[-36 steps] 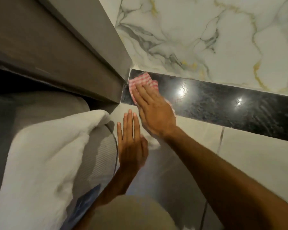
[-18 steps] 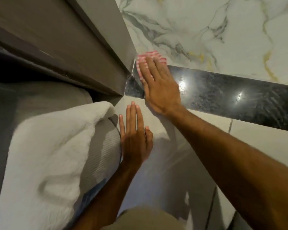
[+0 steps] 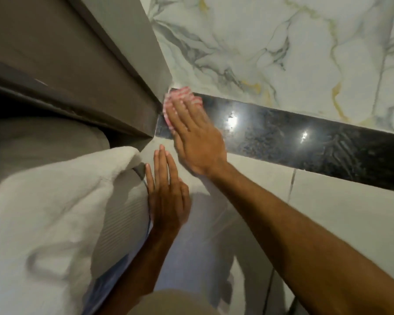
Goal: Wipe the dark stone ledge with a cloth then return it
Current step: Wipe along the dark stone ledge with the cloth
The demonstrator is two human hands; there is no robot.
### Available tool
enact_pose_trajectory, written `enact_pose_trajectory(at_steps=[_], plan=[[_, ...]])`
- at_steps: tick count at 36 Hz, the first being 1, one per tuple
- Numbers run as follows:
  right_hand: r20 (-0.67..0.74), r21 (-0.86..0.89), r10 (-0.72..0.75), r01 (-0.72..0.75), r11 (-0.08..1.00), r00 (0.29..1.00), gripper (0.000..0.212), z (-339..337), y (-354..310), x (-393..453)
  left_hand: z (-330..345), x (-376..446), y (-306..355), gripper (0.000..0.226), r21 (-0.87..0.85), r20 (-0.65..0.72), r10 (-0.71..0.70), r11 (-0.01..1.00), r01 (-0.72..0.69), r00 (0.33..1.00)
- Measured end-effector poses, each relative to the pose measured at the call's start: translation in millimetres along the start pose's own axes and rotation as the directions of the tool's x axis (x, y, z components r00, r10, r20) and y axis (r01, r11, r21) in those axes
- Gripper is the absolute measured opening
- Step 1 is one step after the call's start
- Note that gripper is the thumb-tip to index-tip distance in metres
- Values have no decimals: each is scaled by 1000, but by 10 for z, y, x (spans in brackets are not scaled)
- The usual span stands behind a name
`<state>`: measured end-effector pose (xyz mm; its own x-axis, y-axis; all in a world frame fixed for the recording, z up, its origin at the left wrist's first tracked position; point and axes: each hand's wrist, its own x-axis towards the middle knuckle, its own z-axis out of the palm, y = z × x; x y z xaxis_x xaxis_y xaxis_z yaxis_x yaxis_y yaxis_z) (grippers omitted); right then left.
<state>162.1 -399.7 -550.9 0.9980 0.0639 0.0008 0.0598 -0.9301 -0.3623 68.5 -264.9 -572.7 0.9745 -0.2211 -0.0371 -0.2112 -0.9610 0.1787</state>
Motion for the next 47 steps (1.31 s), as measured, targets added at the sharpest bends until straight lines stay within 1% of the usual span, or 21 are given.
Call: enact_pose_trajectory(at_steps=[2,5,7,9,11,13,14,16,18,20,23,26,29,31,33,37,39,41,43,44,47], plan=[[68,5,-139,139,990,988,65,-15,77,-406,-57,13,32,68,21,7,3,1000,-3,1000],[22,-53,-121,122,991,992,67,-101,338,-1170,-99,39,22,71,18,34,14,1000,-14,999],[-40,-51,16,-18,999,999,66,-199,523,-1420,-101,37,15,69,29,43,10,1000,-11,999],[-104,-61,224,-231,971,969,66,-243,654,-1303,-69,31,-17,65,40,40,22,999,-24,999],[-198,-49,443,-460,886,874,65,-237,682,-952,-22,23,-69,66,51,42,55,997,-57,998],[-261,-17,539,-562,827,801,66,-173,635,-556,18,4,-131,67,111,56,120,986,-126,991],[-276,2,536,-557,830,798,66,-138,591,-387,29,-4,-148,66,136,52,149,979,-155,988],[-269,19,441,-453,891,856,67,-81,469,-205,17,0,-115,65,118,12,134,984,-134,991],[-176,12,265,-267,964,948,67,-51,357,-318,-27,-24,-29,65,116,-14,90,989,-87,996],[-92,11,138,-138,990,986,65,-54,294,-719,-65,-76,18,62,151,-5,83,985,-82,997],[-101,23,171,-170,985,980,65,-124,388,-1518,-86,-90,46,62,145,86,86,984,-98,993],[-178,-5,423,-431,902,888,68,-284,626,-1917,-77,-77,201,66,35,61,97,994,-99,993],[-249,7,649,-669,743,719,64,-385,857,-1646,35,-154,366,68,50,64,287,956,-290,956],[-287,37,728,-752,658,623,65,-389,1010,-1276,133,-135,427,70,41,81,361,930,-365,929],[-264,19,705,-728,686,658,67,-362,1121,-956,213,-119,469,71,50,88,401,913,-406,912],[-225,-20,398,-412,911,890,65,-346,1140,-860,252,-127,550,74,28,110,402,913,-407,909],[-203,-30,295,-307,951,934,63,-359,1141,-1074,240,-151,579,72,23,123,443,894,-448,888],[-183,-32,305,-316,948,935,62,-372,1118,-1430,234,-173,598,70,-10,121,493,869,-495,862],[-196,-27,417,-429,903,888,65,-400,1113,-1846,221,-187,659,71,-46,131,527,849,-526,840],[-209,-15,507,-520,854,837,66,-422,1120,-2017,214,-184,703,73,-60,153,537,843,-534,830],[-308,56,762,-789,612,570,63,-527,1262,-2171,240,-177,805,78,-82,209,587,808,-584,782]])
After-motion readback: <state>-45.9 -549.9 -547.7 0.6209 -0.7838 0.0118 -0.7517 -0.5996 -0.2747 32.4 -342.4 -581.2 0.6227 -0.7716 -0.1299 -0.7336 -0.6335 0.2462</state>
